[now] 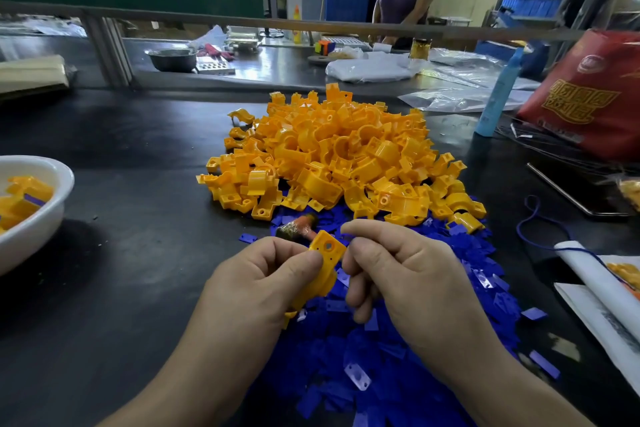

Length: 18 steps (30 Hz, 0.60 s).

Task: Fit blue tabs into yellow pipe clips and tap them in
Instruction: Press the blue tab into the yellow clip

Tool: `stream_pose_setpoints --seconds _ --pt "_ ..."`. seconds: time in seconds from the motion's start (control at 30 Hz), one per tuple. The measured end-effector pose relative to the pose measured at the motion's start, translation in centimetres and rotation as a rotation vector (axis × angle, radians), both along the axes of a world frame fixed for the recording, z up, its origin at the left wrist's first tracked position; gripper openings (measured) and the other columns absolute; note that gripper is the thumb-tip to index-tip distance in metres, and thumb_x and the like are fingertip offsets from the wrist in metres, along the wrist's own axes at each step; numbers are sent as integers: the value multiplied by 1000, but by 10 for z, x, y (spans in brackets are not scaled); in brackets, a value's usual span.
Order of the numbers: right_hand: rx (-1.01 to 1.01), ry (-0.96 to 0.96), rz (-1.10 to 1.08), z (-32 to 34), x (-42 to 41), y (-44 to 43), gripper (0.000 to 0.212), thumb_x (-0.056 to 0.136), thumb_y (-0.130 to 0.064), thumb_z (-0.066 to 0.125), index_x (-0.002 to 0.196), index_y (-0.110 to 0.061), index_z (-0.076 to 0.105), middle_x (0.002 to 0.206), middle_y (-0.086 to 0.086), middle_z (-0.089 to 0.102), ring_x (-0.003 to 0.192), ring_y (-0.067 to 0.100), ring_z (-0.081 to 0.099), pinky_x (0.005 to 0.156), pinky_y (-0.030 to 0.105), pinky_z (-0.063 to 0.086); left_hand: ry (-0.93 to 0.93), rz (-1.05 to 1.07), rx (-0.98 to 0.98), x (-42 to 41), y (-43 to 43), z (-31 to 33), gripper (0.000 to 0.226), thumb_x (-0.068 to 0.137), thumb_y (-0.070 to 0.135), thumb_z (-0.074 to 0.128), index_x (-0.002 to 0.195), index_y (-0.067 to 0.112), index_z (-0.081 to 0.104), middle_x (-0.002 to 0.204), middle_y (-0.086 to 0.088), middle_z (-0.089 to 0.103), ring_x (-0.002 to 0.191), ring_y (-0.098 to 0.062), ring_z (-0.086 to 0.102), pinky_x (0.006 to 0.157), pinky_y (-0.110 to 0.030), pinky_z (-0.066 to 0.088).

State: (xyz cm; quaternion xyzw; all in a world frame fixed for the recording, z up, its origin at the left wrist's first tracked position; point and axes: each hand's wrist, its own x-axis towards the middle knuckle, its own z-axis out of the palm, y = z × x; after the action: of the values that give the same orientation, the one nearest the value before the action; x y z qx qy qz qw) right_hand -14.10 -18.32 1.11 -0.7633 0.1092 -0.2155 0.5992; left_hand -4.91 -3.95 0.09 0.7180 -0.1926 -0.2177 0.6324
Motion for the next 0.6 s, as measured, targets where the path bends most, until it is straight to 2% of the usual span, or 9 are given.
stream_pose_setpoints --seconds 0.13,0.27,0.33,0.4,0.47,0.53,0.6 --pt "92 -26 -13 0 0 0 20 94 -21 52 100 -28 70 75 9 70 56 27 66 51 30 56 -9 14 0 0 -2 -4 48 46 72 60 85 44 70 78 10 73 62 -6 66 58 -25 50" --pt "106 8 5 -2 2 -1 22 93 -17 56 111 -27 62 71 7 70 59 23 69 56 26 57 -6 23 0 -1 -3 -6 48 45 72 61 83 45 70 77 11 73 64 -9 67 59 -26 50" --pt "99 0 8 -1 1 1 21 93 -16 57 105 -31 63 72 7 71 61 23 70 58 25 57 1 30 -21 -1 -3 -5 46 46 70 62 82 43 70 77 9 73 63 -9 67 59 -27 49" --pt "52 -26 -16 0 0 3 20 93 -17 56 92 -34 65 73 6 71 59 21 69 57 25 57 0 35 -32 -1 -2 -5 45 47 69 63 83 43 70 78 8 74 63 -8 68 60 -28 49" --pt "-59 -34 -54 -1 0 6 16 94 -23 55 90 -36 63 76 1 69 59 15 66 57 22 54 -3 27 -36 -1 -3 -4 43 47 69 63 83 45 70 79 10 75 64 -6 68 60 -28 49" --pt "-174 -37 -86 -3 0 8 10 91 -30 56 90 -38 62 84 -9 65 71 10 63 62 19 52 1 6 -43 -2 -4 -2 42 47 68 63 82 46 70 79 10 76 66 -5 69 61 -29 50" --pt "-208 -52 -105 -6 1 9 9 90 -30 58 91 -38 62 97 -15 61 85 8 62 70 20 52 4 -16 -51 -3 -5 -1 41 46 66 64 81 45 71 80 9 76 69 -7 70 64 -30 52"
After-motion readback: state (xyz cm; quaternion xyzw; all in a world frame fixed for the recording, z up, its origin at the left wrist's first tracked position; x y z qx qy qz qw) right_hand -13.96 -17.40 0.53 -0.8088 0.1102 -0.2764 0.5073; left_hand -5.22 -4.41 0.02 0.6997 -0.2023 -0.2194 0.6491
